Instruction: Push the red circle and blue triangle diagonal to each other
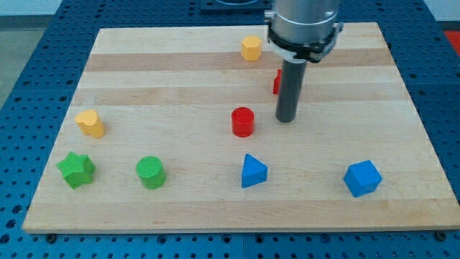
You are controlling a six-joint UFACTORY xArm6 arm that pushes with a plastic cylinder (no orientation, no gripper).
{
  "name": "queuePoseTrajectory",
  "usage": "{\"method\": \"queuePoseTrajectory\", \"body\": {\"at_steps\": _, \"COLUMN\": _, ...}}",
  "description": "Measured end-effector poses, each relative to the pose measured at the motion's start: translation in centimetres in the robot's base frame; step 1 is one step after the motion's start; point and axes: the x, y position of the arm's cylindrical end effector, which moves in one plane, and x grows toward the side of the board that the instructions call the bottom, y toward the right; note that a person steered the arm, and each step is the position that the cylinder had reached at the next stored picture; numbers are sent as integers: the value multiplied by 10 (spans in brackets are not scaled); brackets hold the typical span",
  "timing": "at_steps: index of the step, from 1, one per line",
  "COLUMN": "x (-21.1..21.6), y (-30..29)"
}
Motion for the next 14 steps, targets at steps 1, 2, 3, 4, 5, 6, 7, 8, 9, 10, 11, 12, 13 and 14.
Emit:
{"method": "queuePoseTrajectory", "body": {"at_steps": 1, "x": 0, "y": -20}}
{"method": "queuePoseTrajectory", "body": {"at_steps": 2, "x": 0, "y": -38}}
{"method": "queuePoseTrajectory", "body": {"at_steps": 3, "x": 0, "y": -51}}
{"method": "queuePoseTrajectory", "body": {"at_steps": 4, "x": 0, "y": -58}}
{"method": "queuePoseTrajectory", "body": {"at_steps": 5, "x": 0, "y": -59}}
{"method": "queuePoseTrajectory", "body": {"at_steps": 6, "x": 0, "y": -53}}
{"method": "queuePoseTrajectory", "body": {"at_steps": 7, "x": 1, "y": -26}}
{"method": "queuePoseTrajectory", "body": {"at_steps": 8, "x": 15, "y": -15}}
{"method": "queuePoseTrajectory", "body": {"at_steps": 9, "x": 27, "y": -14}}
{"method": "queuePoseTrajectory", "body": {"at_steps": 10, "x": 40, "y": -23}}
{"method": "queuePoseTrajectory", "body": {"at_steps": 11, "x": 36, "y": -33}}
{"method": "queuePoseTrajectory", "body": {"at_steps": 12, "x": 19, "y": -40}}
{"method": "queuePoseTrajectory", "body": {"at_steps": 13, "x": 5, "y": -49}}
{"method": "queuePoseTrajectory", "body": {"at_steps": 14, "x": -4, "y": -61}}
